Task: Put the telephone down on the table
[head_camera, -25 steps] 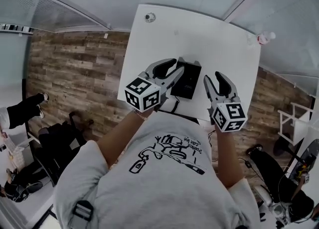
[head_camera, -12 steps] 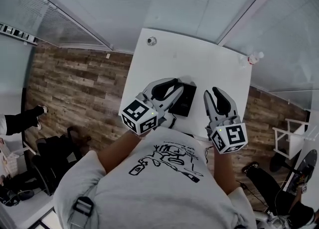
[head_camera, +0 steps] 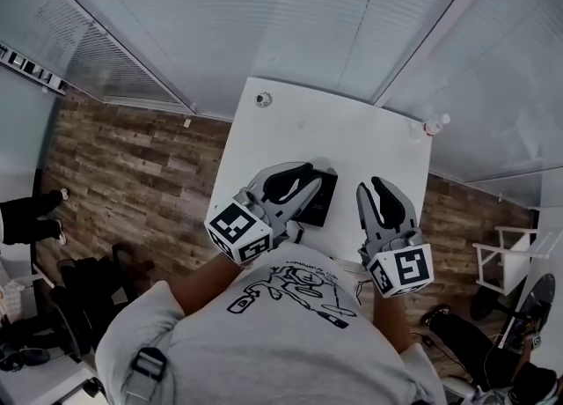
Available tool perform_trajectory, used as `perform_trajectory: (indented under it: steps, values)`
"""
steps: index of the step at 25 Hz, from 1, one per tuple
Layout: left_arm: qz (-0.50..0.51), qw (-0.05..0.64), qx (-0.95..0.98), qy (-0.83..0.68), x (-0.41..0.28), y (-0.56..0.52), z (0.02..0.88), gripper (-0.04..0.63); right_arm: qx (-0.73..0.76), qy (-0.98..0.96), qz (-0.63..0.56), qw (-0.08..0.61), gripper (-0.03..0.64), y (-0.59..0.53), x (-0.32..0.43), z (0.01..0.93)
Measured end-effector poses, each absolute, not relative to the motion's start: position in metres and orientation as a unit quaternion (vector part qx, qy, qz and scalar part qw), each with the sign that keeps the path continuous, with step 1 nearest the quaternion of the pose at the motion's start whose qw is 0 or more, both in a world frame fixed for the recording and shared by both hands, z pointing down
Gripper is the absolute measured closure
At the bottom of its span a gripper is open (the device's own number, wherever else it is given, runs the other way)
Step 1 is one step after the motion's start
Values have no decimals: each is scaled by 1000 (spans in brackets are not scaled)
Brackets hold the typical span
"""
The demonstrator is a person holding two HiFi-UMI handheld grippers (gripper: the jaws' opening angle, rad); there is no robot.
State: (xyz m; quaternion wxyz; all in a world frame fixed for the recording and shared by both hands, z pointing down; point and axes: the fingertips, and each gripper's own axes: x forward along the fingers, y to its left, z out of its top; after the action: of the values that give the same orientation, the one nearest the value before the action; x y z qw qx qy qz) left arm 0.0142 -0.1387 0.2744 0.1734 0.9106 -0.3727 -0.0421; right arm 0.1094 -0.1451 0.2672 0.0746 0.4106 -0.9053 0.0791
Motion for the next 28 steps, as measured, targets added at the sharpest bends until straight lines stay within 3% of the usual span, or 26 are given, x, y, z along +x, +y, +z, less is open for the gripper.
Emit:
perform_trajectory:
  steps: [28]
  values:
    - [-56,161,910,-379,8,-132,257,506,420,-903,70,62,537,-136,107,249]
